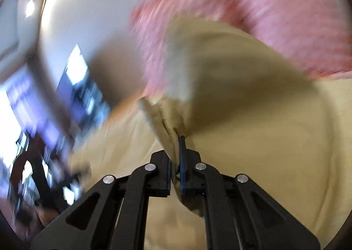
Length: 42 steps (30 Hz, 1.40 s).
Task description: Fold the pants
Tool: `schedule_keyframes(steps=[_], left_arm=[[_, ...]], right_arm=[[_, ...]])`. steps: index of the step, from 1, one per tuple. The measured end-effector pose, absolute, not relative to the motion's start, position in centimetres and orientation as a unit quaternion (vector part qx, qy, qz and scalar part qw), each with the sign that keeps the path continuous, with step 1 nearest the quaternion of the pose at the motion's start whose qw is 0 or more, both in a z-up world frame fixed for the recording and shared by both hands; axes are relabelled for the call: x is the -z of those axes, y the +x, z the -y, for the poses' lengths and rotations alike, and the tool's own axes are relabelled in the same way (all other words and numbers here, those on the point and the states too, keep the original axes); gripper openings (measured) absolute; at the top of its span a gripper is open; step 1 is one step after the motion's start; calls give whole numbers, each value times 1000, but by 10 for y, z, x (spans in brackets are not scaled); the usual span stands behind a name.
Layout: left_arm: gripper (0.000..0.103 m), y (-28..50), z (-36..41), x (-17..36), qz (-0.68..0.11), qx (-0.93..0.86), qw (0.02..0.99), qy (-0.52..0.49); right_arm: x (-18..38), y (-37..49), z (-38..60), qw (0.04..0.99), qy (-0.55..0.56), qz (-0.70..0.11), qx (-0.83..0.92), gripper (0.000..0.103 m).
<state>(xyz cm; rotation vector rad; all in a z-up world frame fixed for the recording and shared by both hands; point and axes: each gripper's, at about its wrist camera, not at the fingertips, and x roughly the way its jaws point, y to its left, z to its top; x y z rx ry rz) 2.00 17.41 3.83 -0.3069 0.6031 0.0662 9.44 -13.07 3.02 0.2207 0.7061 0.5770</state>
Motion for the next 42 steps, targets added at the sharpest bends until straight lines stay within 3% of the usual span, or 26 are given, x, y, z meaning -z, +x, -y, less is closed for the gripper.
schedule_keyframes(steps=[10,12,14,17,20,23,42], left_arm=[[95,-14,-248,-53,-269,-143,933,-192],[95,-15,-262,-49,-271,-146,926,-220],[95,-13,-270,-47,-276,-146,921,-232],[95,-12,-276,-44,-280,-149,918,-239],[95,-12,-285,-42,-278,-145,913,-260],[94,-8,-298,-36,-287,-135,901,-296],[94,21,-362,-23,-288,-102,847,-434]], right_arm=[[-17,82,68,880,54,-351,-315,9],[-9,72,51,871,-3,-362,-332,26],[-12,60,45,867,-21,-353,-352,52],[-26,57,53,876,7,-322,-360,63],[-11,69,47,866,-21,-365,-341,64],[-12,63,48,872,-23,-347,-345,70],[-9,60,53,869,-10,-337,-363,77]])
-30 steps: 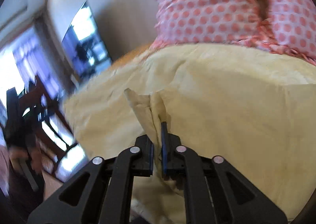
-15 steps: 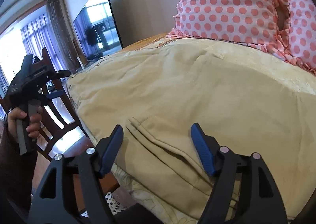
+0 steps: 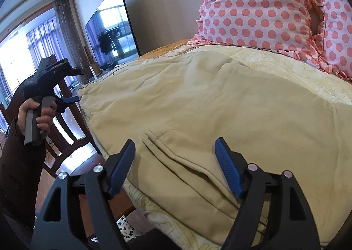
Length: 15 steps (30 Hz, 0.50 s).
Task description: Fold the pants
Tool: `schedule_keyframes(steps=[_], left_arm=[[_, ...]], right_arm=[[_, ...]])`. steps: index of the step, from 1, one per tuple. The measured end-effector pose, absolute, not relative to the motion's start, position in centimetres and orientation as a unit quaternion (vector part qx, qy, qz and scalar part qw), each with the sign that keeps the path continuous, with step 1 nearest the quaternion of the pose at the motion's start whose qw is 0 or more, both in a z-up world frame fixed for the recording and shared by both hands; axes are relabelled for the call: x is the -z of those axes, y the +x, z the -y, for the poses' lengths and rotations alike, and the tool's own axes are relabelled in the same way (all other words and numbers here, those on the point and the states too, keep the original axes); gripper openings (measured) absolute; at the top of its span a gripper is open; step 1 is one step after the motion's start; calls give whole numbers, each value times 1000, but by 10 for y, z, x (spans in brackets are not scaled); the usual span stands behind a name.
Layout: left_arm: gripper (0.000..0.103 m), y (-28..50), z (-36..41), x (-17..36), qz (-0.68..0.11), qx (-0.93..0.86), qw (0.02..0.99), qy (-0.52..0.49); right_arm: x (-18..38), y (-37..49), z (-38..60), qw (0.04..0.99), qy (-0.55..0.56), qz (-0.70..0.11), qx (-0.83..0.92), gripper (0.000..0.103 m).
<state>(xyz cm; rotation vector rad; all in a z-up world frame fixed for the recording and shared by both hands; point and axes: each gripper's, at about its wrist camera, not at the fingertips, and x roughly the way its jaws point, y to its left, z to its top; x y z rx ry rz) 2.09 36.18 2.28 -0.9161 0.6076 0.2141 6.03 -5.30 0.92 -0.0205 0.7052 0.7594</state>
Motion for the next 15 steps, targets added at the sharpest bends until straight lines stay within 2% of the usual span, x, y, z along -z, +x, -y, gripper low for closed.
schedule_keyframes(steps=[7,10,15], left_arm=[[93,30,-362,-17,-277,-46,828,-486],[86,31,-361,-22,-278,-76,839,-462],[80,35,-381,-17,-271,-97,822,-491]], right_arm=[[-9,58,53,869,-12,-331,-367,79],[-9,58,53,869,-13,-329,-368,79],[-8,58,55,869,-10,-327,-372,79]])
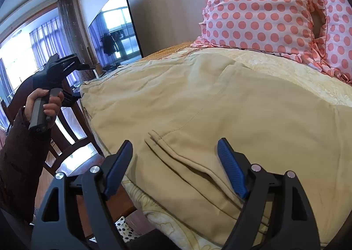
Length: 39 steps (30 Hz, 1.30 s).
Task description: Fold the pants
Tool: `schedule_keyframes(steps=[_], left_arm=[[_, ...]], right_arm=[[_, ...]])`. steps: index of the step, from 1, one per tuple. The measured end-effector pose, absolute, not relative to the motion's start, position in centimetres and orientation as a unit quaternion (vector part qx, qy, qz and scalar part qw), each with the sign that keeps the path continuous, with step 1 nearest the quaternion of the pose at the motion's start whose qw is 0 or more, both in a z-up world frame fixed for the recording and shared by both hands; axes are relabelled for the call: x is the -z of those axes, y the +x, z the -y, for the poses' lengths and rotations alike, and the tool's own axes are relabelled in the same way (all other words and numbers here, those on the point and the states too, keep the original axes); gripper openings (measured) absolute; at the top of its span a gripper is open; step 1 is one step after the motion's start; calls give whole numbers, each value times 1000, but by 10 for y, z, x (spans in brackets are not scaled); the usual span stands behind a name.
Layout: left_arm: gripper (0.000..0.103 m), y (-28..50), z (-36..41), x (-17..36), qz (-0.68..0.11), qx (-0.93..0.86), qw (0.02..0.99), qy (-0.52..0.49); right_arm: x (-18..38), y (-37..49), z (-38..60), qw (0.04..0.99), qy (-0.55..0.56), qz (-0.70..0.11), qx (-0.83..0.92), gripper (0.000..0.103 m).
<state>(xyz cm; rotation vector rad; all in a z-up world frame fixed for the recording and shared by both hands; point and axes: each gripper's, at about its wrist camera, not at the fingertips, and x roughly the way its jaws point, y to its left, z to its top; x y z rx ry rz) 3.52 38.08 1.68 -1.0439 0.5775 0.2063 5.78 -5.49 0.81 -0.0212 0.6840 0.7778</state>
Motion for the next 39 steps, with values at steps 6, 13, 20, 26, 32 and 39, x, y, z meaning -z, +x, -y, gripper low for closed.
schedule_keyframes(steps=[6,13,20,26,32,39], left_arm=[[17,44,-366,-18,-292,-151,843,-426],[9,44,-277,-98,-255,-114,928,-248],[8,45,-105,-162,-228,63,968,-89],[8,48,53,-133,-279,243,929,-21],[8,34,134,-54,-345,263,898,77],[8,21,147,-68,-313,261,910,77]], right_arm=[[-8,57,56,869,-3,-324,-373,79],[-20,54,86,878,45,-312,-361,79],[-45,32,176,923,99,-259,-268,81],[-41,10,260,945,149,-250,-149,81],[-21,-2,314,939,196,-268,-85,81],[-23,-8,335,944,204,-253,-57,81]])
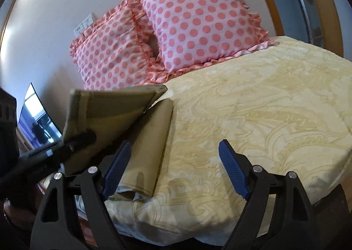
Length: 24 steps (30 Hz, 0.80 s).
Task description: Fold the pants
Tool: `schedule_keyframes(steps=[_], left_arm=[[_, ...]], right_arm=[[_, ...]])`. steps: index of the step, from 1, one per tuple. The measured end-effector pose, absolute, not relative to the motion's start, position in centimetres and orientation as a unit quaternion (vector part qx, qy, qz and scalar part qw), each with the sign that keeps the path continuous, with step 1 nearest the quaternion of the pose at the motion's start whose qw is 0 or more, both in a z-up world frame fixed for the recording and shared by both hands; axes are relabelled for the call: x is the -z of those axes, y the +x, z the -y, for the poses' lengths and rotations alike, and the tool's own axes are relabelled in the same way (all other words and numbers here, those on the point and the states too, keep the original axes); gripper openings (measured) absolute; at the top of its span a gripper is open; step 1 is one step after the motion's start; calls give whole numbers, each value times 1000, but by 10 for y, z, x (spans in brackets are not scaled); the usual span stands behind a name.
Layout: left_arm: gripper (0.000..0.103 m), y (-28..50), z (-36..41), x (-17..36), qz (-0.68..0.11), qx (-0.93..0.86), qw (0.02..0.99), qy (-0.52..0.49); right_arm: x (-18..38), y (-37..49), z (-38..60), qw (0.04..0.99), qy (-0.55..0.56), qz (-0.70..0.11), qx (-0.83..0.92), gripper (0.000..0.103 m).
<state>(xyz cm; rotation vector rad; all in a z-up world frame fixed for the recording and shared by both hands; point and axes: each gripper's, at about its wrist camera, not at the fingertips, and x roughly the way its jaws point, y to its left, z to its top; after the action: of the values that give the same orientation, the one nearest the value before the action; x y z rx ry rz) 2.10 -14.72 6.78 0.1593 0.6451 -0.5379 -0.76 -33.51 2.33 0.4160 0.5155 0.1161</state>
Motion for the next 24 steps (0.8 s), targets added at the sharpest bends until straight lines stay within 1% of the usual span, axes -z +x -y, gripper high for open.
schedule_keyframes(steps=[3,5,6,8,9,10,11,12,14,16,19,22,24], left_arm=[[9,20,164,-44,-334,266,898,110],[10,15,161,-39,-335,265,896,119],[12,15,157,-40,-334,270,896,117],[20,16,144,-43,-338,290,889,105],[35,14,137,-44,-340,305,884,97],[76,14,128,-45,-342,322,878,91],[97,10,111,-47,-329,337,878,87],[102,4,105,-49,-315,343,881,85],[102,-18,87,-56,-292,352,885,84],[102,-21,69,-67,-276,340,897,66],[102,1,30,-79,-262,258,930,28],[102,31,2,-69,-293,191,937,-8],[102,48,-12,-51,-332,157,930,-23]], right_arm=[[-29,-6,339,947,199,-249,-49,81],[-37,-6,341,950,192,-243,-45,81],[-40,-5,342,951,190,-239,-44,81],[-51,-5,344,955,186,-226,-48,81],[-56,-3,344,956,184,-222,-50,81],[-63,0,343,957,182,-217,-57,81],[-69,2,340,958,181,-213,-69,81],[-74,5,336,957,180,-211,-84,81],[-80,14,320,951,174,-219,-131,81],[-81,26,300,941,163,-235,-181,82],[-72,45,269,922,150,-271,-233,83],[-53,61,251,907,145,-319,-235,85],[-33,68,250,893,153,-362,-220,86]])
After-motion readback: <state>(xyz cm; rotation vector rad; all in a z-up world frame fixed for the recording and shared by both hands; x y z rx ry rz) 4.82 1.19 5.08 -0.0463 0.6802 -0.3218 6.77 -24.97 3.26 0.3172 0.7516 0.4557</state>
